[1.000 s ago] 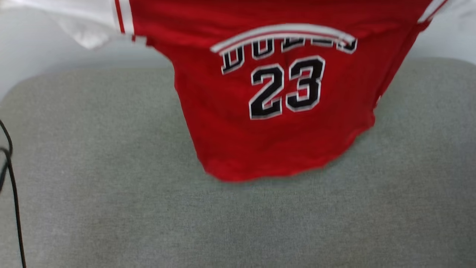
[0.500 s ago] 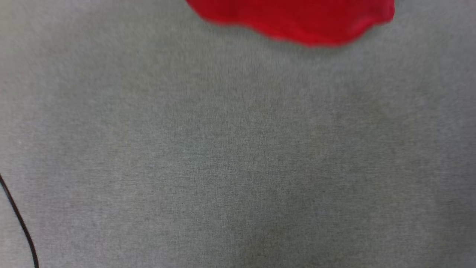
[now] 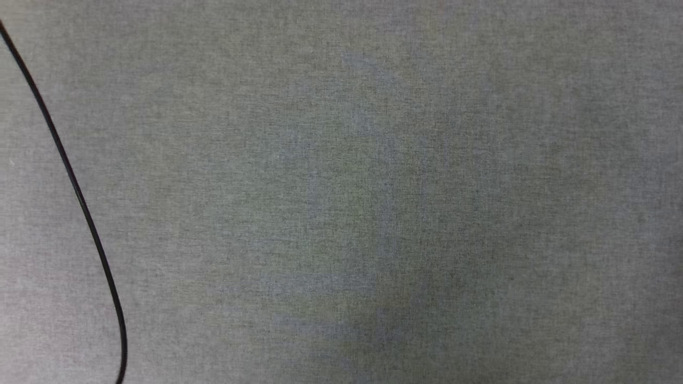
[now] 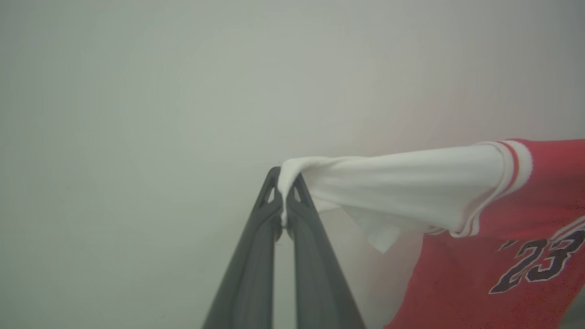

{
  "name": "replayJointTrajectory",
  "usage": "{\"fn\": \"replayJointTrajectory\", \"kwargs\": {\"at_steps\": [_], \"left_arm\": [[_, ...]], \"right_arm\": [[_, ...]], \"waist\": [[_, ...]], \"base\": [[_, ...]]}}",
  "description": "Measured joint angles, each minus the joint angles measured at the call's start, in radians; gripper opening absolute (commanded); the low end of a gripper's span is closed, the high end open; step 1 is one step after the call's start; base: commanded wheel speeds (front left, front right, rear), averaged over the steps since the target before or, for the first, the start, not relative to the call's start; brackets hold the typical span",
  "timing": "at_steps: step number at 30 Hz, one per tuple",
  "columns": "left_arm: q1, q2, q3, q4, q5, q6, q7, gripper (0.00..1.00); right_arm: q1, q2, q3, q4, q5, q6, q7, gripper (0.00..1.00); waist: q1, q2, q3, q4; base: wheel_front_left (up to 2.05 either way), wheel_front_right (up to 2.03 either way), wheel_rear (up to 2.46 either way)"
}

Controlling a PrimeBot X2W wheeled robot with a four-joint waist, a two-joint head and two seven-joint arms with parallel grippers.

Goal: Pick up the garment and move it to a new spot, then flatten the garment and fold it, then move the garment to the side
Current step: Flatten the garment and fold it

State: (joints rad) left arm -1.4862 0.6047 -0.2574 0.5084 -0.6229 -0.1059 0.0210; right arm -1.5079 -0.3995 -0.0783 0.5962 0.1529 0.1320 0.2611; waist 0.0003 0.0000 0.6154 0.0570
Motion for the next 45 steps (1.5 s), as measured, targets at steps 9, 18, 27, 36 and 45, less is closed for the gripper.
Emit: {"fn": "replayJointTrajectory", "kwargs": {"at_steps": [9,18,27,36,45], "left_arm": [[0.282,-0.051,-0.039,0.085,-0.057,-0.015,-0.094,0.0],[0.672,-0.055,-0.063,0.084,-0.127,-0.017,-0.081,0.0],[0.953,-0.004,-0.105,0.004,-0.195,-0.008,0.102,0.0],[1.186,0.042,-0.13,-0.16,-0.278,0.031,0.262,0.0],[1.412,0.122,-0.122,-0.345,-0.368,0.098,0.383,0.0]], "right_arm": [[0.225,0.001,0.082,0.101,0.08,0.0,-0.01,0.0],[0.518,-0.065,0.239,0.084,0.244,0.0,0.154,0.0],[0.761,-0.131,0.262,0.024,0.394,0.001,0.355,0.0],[0.968,-0.162,0.21,-0.065,0.463,0.0,0.438,0.0],[1.168,-0.158,0.109,-0.176,0.498,0.0,0.651,0.0]], "waist": [[-0.0002,0.0,-0.079,0.005],[-0.0005,0.0001,-0.226,0.005],[-0.0006,0.0,-0.365,0.008],[-0.0007,0.0001,-0.461,0.009],[-0.0006,0.0001,-0.527,0.008]], "base": [[0.0,0.0,0.0],[0.0,0.0,0.0],[0.0,0.0,0.0],[0.0,0.0,0.0],[0.0,0.0,0.0]]}}
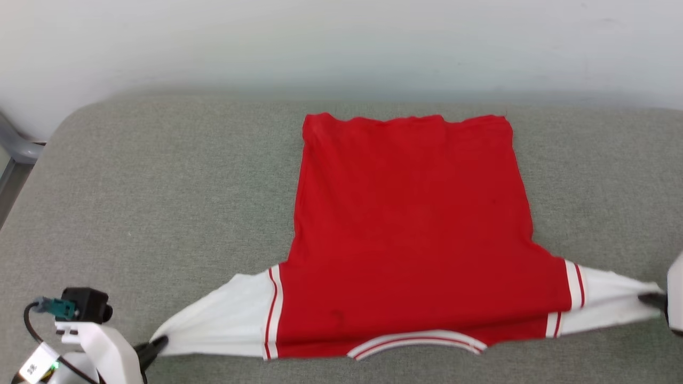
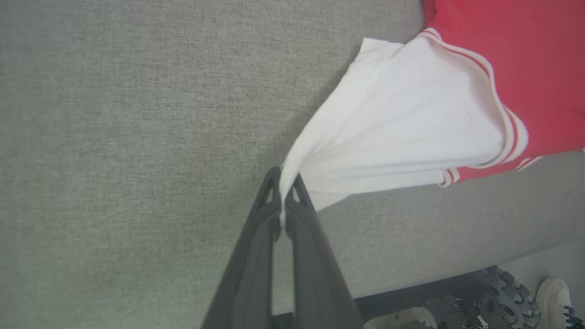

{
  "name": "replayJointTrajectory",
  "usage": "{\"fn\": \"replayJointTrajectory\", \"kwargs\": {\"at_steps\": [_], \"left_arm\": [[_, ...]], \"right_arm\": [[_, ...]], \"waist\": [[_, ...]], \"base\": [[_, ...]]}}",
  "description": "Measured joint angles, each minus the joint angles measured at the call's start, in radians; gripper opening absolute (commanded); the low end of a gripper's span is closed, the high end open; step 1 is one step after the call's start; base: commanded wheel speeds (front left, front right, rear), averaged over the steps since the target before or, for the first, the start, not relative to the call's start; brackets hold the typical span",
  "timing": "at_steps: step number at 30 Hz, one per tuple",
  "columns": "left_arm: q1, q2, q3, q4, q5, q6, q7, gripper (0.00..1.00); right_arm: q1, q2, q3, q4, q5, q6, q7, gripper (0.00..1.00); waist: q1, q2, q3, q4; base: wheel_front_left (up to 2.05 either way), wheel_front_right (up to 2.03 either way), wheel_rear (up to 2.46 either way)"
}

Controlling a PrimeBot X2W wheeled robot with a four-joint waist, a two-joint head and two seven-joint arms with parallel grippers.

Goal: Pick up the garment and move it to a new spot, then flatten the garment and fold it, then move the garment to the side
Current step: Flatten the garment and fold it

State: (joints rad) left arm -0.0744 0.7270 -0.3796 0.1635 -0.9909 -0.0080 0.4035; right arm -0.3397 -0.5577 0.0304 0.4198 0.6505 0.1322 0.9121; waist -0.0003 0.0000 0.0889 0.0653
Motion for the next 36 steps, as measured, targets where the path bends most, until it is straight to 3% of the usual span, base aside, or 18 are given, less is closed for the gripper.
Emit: {"fn": "replayJointTrajectory", "kwargs": {"at_steps": [5,10,11,12,20,28,36], "left_arm": [[0.091,0.019,0.003,-0.095,-0.045,0.027,0.04,0.0],[0.128,0.015,-0.002,-0.166,-0.066,0.047,0.053,0.0],[0.132,0.013,-0.003,-0.179,-0.07,0.048,0.057,0.0],[0.133,0.011,-0.005,-0.193,-0.071,0.05,0.06,0.0],[0.13,0.013,-0.022,-0.345,-0.054,0.074,0.08,0.0],[0.108,0.036,-0.041,-0.55,0.007,0.127,0.117,0.0],[0.053,0.045,-0.078,-0.687,0.085,0.149,0.148,0.0]], "right_arm": [[0.113,0.023,-0.072,-0.084,-0.012,0.0,0.112,0.0],[0.174,0.058,-0.136,-0.175,-0.048,-0.001,0.143,0.0],[0.181,0.064,-0.142,-0.193,-0.058,-0.001,0.14,0.32],[0.183,0.07,-0.148,-0.21,-0.065,-0.001,0.14,1.0],[0.16,0.085,-0.192,-0.337,-0.05,-0.001,0.171,1.0],[-0.019,0.074,-0.197,-0.433,-0.062,-0.001,0.198,1.0],[-0.247,0.034,-0.202,-0.393,-0.15,-0.001,0.253,1.0]], "waist": [[0.0001,0.0,-0.013,0.005],[0.0001,0.0,-0.008,0.01],[0.0001,0.0,-0.006,0.011],[0.0001,0.0,-0.004,0.012],[0.0002,0.0,0.03,0.032],[0.0003,0.0,0.122,0.07],[0.0005,0.0,0.261,0.149]], "base": [[0.0,0.0,0.0],[0.0,0.0,0.0],[0.0,0.0,0.0],[0.0,0.0,0.0],[0.0,0.0,0.0],[0.0,0.0,0.0],[0.0,0.0,0.0]]}}
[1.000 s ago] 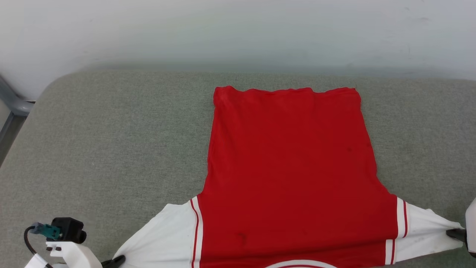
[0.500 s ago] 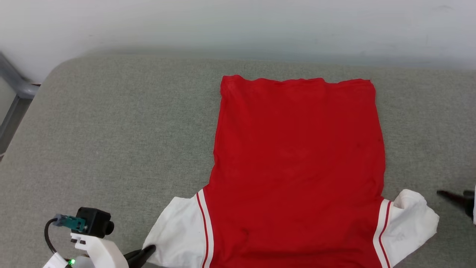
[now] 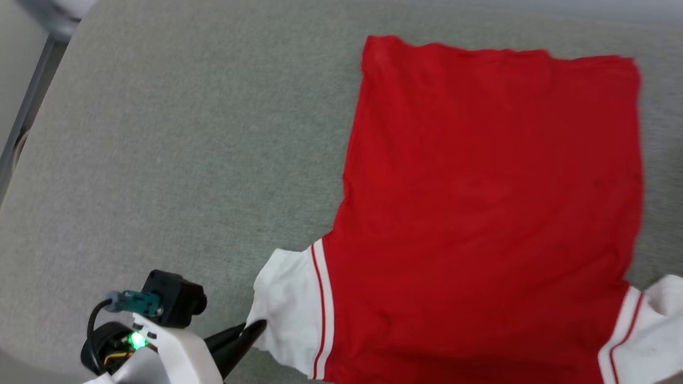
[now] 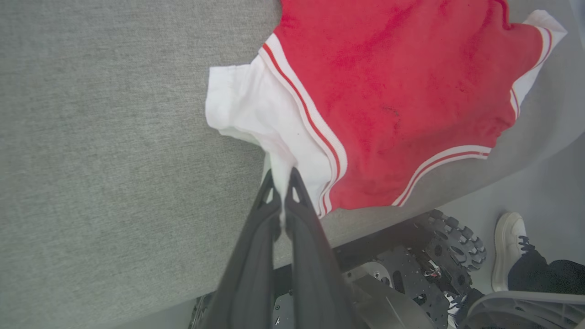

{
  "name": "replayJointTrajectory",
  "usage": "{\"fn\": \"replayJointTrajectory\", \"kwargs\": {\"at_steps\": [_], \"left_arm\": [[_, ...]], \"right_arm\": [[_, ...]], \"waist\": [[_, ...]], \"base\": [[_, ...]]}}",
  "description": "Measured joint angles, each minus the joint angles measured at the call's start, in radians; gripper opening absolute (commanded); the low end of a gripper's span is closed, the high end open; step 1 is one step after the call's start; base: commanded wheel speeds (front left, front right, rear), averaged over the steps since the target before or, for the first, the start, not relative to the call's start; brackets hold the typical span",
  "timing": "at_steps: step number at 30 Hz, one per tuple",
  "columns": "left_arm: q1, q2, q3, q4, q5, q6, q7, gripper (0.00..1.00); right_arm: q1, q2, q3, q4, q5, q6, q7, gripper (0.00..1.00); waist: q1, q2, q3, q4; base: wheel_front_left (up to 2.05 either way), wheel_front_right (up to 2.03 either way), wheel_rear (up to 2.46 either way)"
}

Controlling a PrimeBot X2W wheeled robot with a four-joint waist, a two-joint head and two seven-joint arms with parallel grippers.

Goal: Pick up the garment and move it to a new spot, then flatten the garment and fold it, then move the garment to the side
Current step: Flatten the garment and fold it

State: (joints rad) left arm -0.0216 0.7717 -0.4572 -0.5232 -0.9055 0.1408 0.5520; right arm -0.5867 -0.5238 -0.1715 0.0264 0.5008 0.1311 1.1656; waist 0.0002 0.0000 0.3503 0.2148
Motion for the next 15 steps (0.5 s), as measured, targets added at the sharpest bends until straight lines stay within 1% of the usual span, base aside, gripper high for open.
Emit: {"fn": "replayJointTrajectory", "kwargs": {"at_steps": [4,8,15], "left_arm": [[-0.032,-0.019,-0.024,-0.027,0.029,-0.001,0.004,0.0],[-0.06,-0.044,-0.058,-0.036,0.052,-0.011,0.01,0.0],[-0.104,-0.09,-0.095,-0.032,0.074,-0.026,0.008,0.0]], "right_arm": [[-0.112,-0.021,-0.008,0.058,-0.049,0.0,0.017,1.0],[-0.189,-0.049,-0.005,0.123,-0.101,0.0,0.027,1.0],[-0.249,-0.078,-0.012,0.206,-0.151,0.0,0.024,1.0]], "waist": [[0.0001,0.0,0.065,0.054],[0.0,0.0,0.121,0.11],[0.0001,0.0,0.193,0.194]], "base": [[0.0,0.0,0.0],[0.0,0.0,0.0],[0.0,0.0,0.0]]}}
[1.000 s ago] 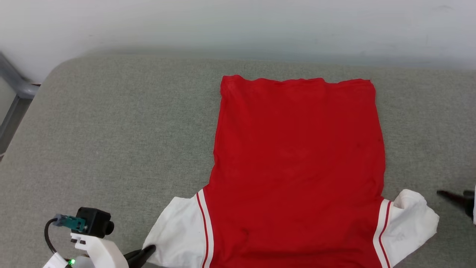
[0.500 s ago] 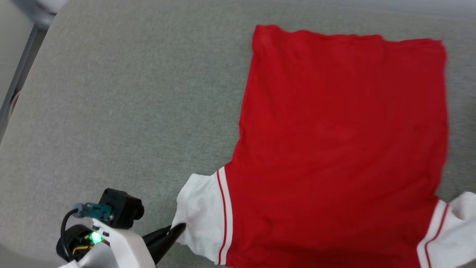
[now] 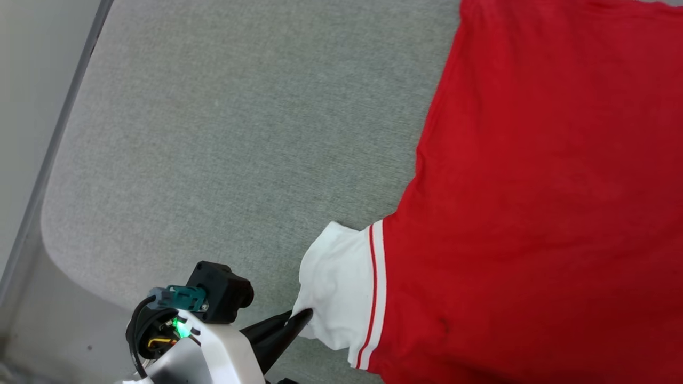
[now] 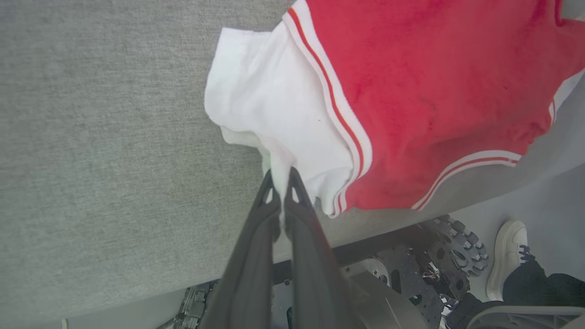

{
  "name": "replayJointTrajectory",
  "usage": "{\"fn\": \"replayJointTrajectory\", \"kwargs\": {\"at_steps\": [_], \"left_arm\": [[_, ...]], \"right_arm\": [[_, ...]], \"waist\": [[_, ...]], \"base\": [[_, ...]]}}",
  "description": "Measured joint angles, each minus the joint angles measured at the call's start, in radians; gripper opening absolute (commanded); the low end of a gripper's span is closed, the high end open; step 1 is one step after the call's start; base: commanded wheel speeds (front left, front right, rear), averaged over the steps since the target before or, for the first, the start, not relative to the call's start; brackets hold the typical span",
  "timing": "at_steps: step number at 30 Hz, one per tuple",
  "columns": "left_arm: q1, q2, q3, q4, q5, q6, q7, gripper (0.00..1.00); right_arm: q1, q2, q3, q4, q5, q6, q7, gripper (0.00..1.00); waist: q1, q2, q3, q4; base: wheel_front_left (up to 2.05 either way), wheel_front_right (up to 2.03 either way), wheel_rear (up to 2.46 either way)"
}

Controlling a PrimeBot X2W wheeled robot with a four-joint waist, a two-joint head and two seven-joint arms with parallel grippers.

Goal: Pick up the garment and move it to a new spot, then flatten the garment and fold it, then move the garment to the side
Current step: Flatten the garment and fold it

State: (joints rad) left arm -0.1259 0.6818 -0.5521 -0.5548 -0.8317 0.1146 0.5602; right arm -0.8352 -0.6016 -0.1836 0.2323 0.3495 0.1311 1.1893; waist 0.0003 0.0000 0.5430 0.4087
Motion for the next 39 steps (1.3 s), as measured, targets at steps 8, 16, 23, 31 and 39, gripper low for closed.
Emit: {"fn": "replayJointTrajectory", "kwargs": {"at_steps": [8,16,23,31,39], "left_arm": [[-0.015,-0.024,-0.021,0.021,0.003,-0.006,-0.002,0.0],[-0.017,-0.031,-0.019,0.036,0.002,-0.003,-0.012,0.0],[-0.017,-0.04,-0.006,0.075,-0.011,0.0,-0.033,0.0],[0.021,-0.024,0.035,0.118,-0.028,0.03,-0.051,0.0],[0.088,-0.013,0.062,0.158,-0.037,0.059,-0.099,0.0]], "right_arm": [[0.0,-0.018,0.024,0.039,-0.024,0.0,-0.006,0.38],[0.023,-0.039,0.063,0.039,-0.017,0.0,0.002,0.0],[0.087,-0.042,0.068,0.07,-0.014,0.0,-0.039,0.0],[0.21,-0.001,0.077,0.12,-0.003,0.0,-0.081,0.0],[0.361,0.018,0.07,0.112,0.056,0.0,-0.108,0.0]], "waist": [[-0.0002,0.0,0.031,0.047],[-0.0002,0.0,0.024,0.047],[-0.0002,0.0,-0.026,0.024],[-0.0003,0.0,-0.132,-0.048],[-0.0004,0.0,-0.242,-0.152]], "base": [[0.0,0.0,0.0],[0.0,0.0,0.0],[0.0,0.0,0.0],[0.0,0.0,0.0],[0.0,0.0,0.0]]}}
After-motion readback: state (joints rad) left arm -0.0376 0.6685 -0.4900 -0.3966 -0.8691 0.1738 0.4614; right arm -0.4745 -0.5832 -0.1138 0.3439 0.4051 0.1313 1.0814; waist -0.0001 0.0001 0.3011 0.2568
